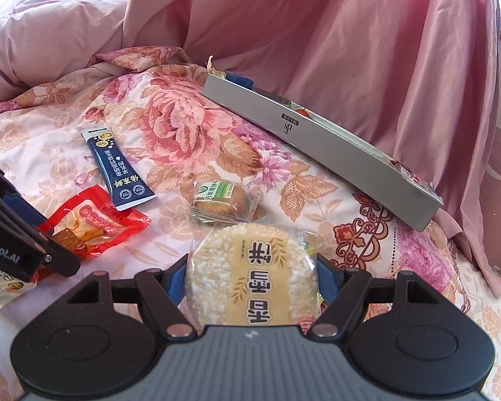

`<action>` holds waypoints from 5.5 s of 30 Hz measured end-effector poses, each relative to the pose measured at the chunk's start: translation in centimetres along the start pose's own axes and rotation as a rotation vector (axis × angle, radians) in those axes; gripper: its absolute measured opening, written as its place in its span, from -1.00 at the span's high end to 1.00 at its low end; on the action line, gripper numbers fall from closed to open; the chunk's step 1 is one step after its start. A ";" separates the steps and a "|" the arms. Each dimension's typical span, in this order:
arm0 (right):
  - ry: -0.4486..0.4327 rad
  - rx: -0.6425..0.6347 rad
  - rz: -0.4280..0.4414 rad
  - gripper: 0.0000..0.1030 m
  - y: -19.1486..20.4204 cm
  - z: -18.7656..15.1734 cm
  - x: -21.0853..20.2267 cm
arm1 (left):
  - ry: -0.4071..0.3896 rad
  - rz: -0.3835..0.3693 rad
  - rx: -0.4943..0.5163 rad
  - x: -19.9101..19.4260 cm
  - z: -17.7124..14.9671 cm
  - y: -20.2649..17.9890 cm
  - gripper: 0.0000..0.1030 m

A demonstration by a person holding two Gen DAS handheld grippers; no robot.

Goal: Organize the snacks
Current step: 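Close the left gripper on the red packet while the right gripper lifts the rice cracker, then carry the rice cracker and red packet over the tray with both grippers, then lower both snacks into the tray and open both grippers, then withdraw both open grippers from the tray back over the remaining snacks, then move the right gripper over the yellow wafer packet while the left approaches the WUTANG cake packet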

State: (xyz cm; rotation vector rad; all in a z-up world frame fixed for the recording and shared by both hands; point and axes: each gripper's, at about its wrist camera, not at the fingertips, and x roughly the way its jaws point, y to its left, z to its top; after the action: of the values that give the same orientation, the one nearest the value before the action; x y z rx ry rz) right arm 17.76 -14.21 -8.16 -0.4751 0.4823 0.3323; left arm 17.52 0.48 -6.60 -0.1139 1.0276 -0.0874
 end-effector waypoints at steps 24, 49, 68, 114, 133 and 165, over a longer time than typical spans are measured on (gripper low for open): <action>-0.174 0.067 -0.054 -0.51 -1.7 1.6 -2.6 | -0.306 -0.111 -0.161 -6.2 1.9 -0.6 0.20; -0.445 0.225 -0.213 -0.51 -14.4 9.4 6.3 | -0.501 -0.026 -0.171 0.6 23.6 -4.7 0.18; -0.350 0.221 -0.171 -0.69 -15.6 9.5 10.8 | -0.408 -0.008 -0.148 6.2 25.0 -6.1 0.00; -0.509 0.377 -0.251 -1.00 -7.0 3.4 -10.8 | -0.687 0.110 -0.123 -10.4 3.7 -1.1 -0.96; -0.253 0.361 -0.167 -1.00 -2.4 -1.7 -13.1 | -0.406 0.130 -0.127 -8.3 -3.6 2.0 -0.95; 0.149 0.338 0.033 -1.00 -1.9 -2.1 -4.8 | -0.200 0.165 -0.119 -2.8 -2.6 2.5 -0.92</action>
State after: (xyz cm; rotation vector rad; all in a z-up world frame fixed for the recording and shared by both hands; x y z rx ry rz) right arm 13.79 -17.76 -6.69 -0.1632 0.6782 0.2418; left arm 13.89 3.14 -5.94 -0.1431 0.8389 0.1329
